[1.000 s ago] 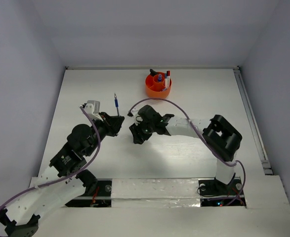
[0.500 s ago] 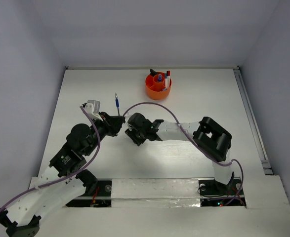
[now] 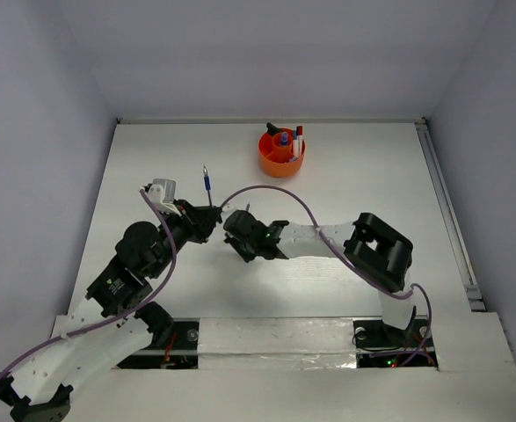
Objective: Sort the stationery into containers
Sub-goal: Close the pen cap on the pen.
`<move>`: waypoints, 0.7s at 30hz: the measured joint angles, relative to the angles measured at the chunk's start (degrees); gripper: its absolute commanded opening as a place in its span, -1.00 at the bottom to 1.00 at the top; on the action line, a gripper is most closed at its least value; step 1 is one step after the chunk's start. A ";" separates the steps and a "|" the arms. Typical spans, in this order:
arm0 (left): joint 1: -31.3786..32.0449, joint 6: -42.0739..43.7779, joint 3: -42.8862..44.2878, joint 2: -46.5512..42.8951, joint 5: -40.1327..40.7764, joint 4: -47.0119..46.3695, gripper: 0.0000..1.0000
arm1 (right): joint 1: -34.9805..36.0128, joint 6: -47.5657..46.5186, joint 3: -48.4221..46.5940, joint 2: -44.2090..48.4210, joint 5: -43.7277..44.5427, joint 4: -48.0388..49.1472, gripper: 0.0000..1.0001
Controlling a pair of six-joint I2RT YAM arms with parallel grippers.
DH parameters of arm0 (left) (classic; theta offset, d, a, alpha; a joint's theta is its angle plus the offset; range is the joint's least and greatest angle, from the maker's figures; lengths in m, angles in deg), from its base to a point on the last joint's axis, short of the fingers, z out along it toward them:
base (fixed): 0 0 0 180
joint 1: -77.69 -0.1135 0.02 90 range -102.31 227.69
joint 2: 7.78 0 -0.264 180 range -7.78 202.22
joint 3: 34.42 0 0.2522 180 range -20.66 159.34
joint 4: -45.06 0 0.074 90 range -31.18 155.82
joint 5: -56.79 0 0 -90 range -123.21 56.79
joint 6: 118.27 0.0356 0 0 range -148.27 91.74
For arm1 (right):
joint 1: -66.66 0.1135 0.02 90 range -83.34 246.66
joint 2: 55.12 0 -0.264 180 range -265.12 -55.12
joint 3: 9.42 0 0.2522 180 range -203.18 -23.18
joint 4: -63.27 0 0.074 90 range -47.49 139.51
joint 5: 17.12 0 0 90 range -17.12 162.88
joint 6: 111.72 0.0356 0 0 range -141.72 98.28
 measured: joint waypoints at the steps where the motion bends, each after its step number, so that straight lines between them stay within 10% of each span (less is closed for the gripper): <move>1: 0.00 -0.13 0.00 0.02 -0.09 -0.09 -1.00 | 0.00 0.72 0.59 0.48 0.55 0.22 -1.00; 21: 0.00 -10.86 -17.31 10.69 -14.82 -20.98 -1.00 | -8.76 15.93 13.11 30.34 10.75 10.29 -1.00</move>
